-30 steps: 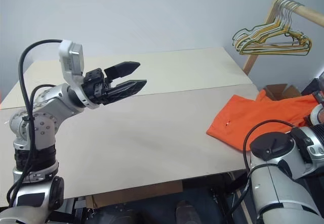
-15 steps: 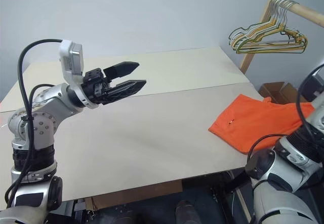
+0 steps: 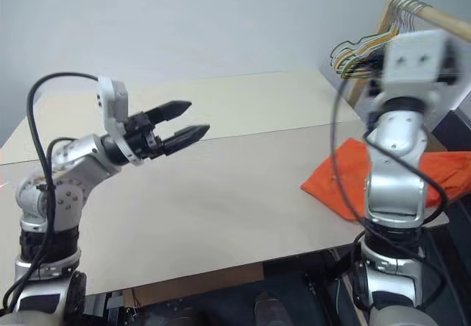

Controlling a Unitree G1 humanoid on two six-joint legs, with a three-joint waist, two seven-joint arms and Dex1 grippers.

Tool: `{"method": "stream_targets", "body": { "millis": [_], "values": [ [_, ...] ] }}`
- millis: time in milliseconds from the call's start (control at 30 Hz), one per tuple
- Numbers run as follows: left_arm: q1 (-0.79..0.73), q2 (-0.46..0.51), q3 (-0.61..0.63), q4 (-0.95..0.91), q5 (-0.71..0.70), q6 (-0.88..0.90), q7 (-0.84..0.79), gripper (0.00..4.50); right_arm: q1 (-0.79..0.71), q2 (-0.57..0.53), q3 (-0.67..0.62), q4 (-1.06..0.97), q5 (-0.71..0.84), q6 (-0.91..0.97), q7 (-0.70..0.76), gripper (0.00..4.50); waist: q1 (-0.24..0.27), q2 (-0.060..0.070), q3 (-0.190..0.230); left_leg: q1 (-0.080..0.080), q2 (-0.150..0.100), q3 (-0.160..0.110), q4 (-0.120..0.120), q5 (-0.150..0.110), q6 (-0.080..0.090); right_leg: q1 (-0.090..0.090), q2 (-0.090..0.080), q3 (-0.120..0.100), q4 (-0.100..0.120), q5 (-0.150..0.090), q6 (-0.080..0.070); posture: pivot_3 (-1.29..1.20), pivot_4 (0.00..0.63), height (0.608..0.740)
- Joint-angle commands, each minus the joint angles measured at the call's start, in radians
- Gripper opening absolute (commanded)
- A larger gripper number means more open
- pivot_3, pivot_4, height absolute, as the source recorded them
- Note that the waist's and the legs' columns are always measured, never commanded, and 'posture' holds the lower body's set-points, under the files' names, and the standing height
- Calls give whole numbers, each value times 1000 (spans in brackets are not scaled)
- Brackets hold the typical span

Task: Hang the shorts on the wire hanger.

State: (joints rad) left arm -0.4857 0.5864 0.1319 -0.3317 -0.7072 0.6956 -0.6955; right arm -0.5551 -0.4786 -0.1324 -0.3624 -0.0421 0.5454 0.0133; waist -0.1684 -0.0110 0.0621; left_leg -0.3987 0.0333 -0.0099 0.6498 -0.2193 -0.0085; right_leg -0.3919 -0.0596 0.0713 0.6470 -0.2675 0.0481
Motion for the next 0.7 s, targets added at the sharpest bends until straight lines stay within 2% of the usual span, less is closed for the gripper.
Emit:
{"method": "stream_targets", "body": {
  "millis": [33, 133, 300, 500, 700],
  "values": [
    [58, 74, 14, -68, 15, 12, -25, 4500, 76, -83, 52, -27, 152, -47, 316, 4478, 20, 0, 0, 0, 0, 0, 0, 0, 0, 0, -1, 0, 0, 0, 0, -9, 36, 740],
    [156, 140, 28, -125, 17, 18, -56, 4500, 137, -160, 76, 5, 259, -88, 553, 4478, 58, -3, 2, 0, -1, 1, 0, 0, 0, 0, -1, 0, 0, 0, 0, 52, 47, 740],
    [247, 190, 62, -171, 30, 11, -39, 4500, 107, -224, 79, 95, 390, -77, 798, 4478, 124, -11, 10, 8, 2, 2, 0, 0, 0, 5, 1, 0, 1, 1, -2, 103, 60, 740],
    [296, 219, 85, -209, 34, 7, -43, 4500, 73, -242, 106, 144, 380, -106, 874, 4478, 180, -14, 12, 8, 1, 4, 0, 0, 0, 5, 1, 1, 0, 1, -3, 124, 58, 740],
    [279, 221, 73, -198, 46, 7, -41, 4500, 84, -240, 107, 116, 383, -98, 869, 4478, 198, -14, 12, 7, 1, 4, 0, 0, -1, 4, 1, 1, 1, 1, -3, 118, 48, 740]
  ]
}}
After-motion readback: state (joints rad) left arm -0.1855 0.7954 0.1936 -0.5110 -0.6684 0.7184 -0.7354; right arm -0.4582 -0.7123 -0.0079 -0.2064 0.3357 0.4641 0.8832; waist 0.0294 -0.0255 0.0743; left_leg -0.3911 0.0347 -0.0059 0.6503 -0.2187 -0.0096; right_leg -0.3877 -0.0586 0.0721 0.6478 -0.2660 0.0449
